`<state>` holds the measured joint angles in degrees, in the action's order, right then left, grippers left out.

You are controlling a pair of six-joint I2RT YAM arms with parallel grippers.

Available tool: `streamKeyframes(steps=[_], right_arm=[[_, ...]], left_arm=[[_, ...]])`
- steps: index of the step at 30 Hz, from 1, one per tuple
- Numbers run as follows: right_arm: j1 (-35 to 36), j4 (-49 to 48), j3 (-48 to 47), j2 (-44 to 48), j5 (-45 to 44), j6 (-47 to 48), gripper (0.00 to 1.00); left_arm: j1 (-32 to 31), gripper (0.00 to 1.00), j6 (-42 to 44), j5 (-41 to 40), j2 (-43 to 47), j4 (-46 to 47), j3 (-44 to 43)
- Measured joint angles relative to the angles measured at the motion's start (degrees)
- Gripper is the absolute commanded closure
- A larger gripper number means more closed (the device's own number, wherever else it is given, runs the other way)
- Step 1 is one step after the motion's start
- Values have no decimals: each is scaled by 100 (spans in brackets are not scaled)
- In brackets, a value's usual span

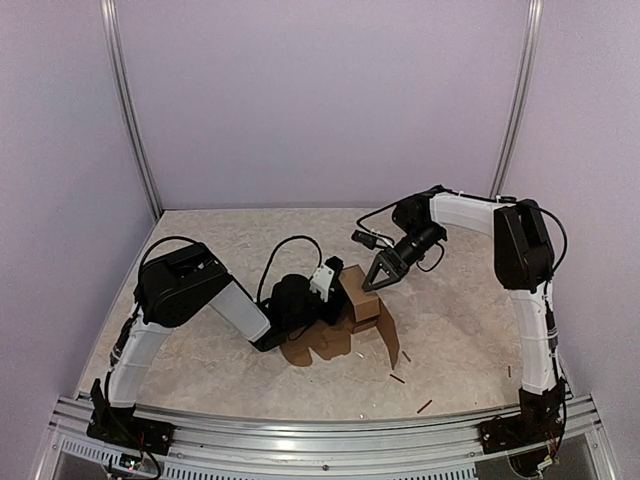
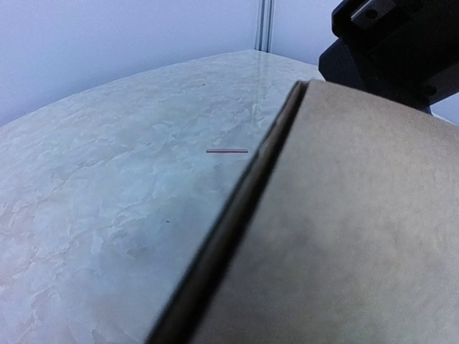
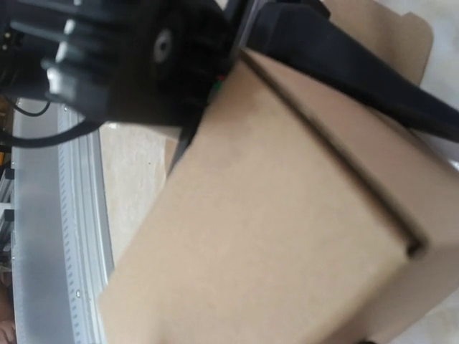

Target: Fold the paper box

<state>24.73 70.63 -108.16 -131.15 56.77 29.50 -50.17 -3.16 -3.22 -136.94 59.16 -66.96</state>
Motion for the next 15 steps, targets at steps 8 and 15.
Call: streamKeyframes(steps=[8, 15], right_arm=[[2, 2, 0, -22, 0, 2, 26], [0, 52, -76, -129, -28, 22, 25]], left_arm=[[0, 72, 109, 138, -2, 251, -68], [13, 79, 216, 459, -11, 560, -68]])
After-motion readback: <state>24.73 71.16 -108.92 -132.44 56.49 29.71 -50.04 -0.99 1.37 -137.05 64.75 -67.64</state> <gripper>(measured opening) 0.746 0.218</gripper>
